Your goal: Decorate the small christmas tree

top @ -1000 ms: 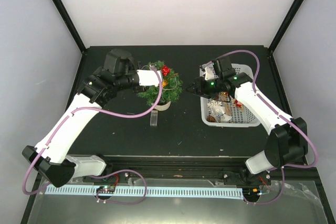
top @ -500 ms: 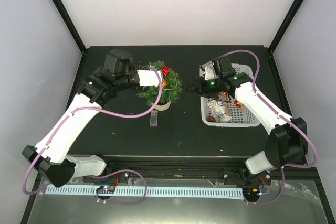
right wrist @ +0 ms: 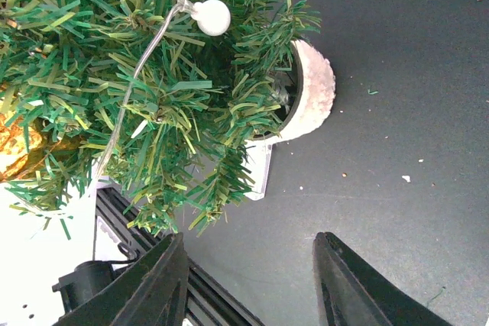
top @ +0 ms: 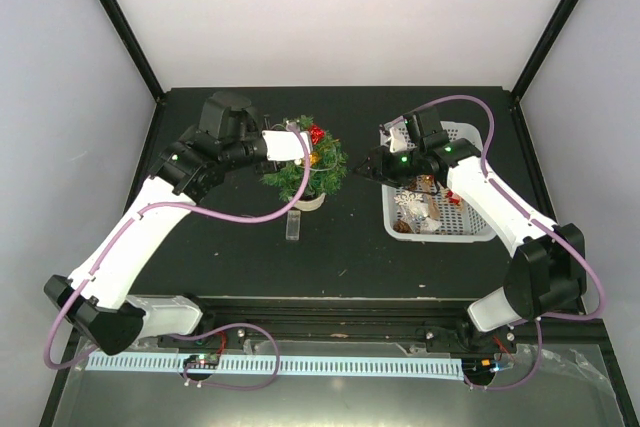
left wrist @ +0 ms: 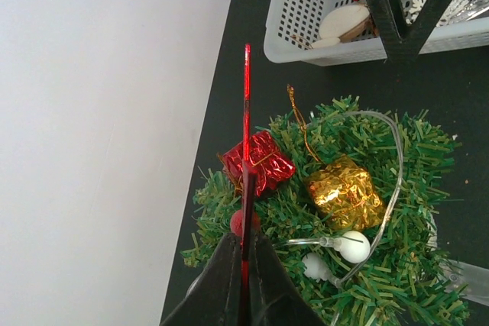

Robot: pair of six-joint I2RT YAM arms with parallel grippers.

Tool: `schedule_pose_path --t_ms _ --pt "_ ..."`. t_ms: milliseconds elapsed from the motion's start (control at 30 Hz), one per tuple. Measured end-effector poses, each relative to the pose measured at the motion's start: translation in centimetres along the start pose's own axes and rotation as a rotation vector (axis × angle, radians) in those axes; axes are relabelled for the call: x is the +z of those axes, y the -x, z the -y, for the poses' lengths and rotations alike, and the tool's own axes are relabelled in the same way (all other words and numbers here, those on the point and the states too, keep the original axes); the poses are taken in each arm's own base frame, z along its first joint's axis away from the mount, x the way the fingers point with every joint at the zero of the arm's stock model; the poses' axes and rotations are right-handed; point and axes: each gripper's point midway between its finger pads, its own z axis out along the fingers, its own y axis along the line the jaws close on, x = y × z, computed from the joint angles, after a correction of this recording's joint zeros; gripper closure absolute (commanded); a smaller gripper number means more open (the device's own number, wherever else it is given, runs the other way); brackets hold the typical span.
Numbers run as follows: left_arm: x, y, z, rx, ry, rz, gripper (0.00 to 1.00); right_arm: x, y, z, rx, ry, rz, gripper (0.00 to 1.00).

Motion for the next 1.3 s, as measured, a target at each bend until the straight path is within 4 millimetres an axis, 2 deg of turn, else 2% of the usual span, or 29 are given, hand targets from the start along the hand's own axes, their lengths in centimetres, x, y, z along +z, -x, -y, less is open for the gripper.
schedule_pose_path --t_ms 400,800,1067,1300 --pt "0.2 -0.4 -0.6 0.002 0.030 -0.025 0.98 0.9 -0.2 0.7 0.018 -0.007 -0.026 0.53" --pt "0.8 -1.6 -1.1 0.000 0.076 -0.076 0.98 1.1 -0.2 0.8 0.021 -0.008 -0.030 0.53" --pt "0.7 -1.5 -1.0 -0.017 0.073 -0.067 0.98 1.1 -0.2 0.9 0.022 -0.009 -0.032 0.53" --pt "0.0 -0.8 -0.2 -0.035 0.035 -0.029 0.98 1.1 -0.2 0.9 0.022 -0.009 -0.032 0.53"
